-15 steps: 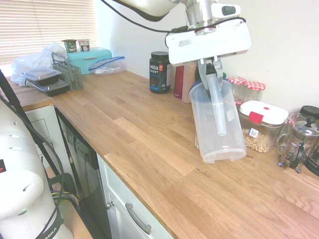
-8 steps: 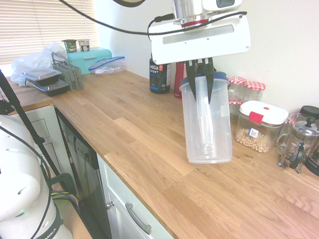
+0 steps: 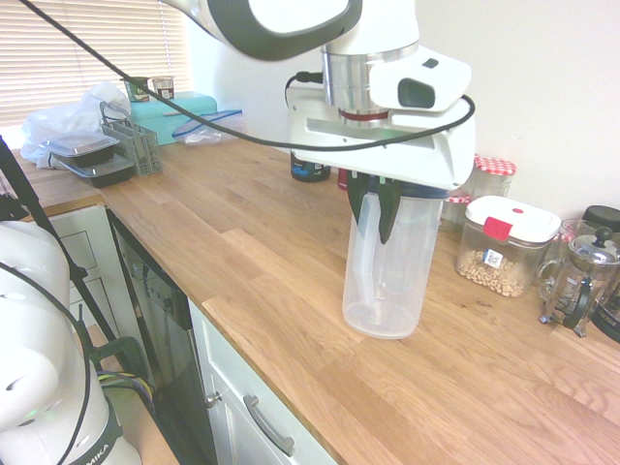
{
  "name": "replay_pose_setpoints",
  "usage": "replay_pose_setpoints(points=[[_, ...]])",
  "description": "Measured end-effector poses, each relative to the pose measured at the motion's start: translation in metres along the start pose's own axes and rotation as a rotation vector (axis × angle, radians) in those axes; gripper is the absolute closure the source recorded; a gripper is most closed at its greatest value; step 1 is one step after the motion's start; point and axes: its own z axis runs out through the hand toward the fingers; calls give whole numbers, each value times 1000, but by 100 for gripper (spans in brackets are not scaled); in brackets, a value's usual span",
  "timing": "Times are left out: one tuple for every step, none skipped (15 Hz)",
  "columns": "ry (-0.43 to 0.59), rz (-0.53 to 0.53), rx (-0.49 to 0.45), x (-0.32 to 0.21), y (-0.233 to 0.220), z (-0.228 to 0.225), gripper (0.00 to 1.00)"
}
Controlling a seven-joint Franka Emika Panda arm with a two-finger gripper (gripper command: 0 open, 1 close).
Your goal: Pour me some water
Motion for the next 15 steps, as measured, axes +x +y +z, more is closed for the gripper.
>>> replay_pose_setpoints(points=[[25,43,15,-5,1,4,100],[46,85,27,-11,2,5,100],[69,128,36,-18,5,6,100],[93,169,42,-27,8,6,100],[117,208,50,-39,10,6,100],[143,239,57,-52,10,5,100],[164,253,55,-62,6,0,100],[176,259,47,-69,-3,-11,100],[176,262,35,-76,-14,-18,100],[168,258,24,-84,-25,-21,100],[152,244,19,-92,-38,-21,100],[136,223,20,-101,-52,-22,100],[122,198,28,-109,-66,-21,100],[112,171,40,-118,-81,-20,100],[101,136,55,-129,-100,-19,100]])
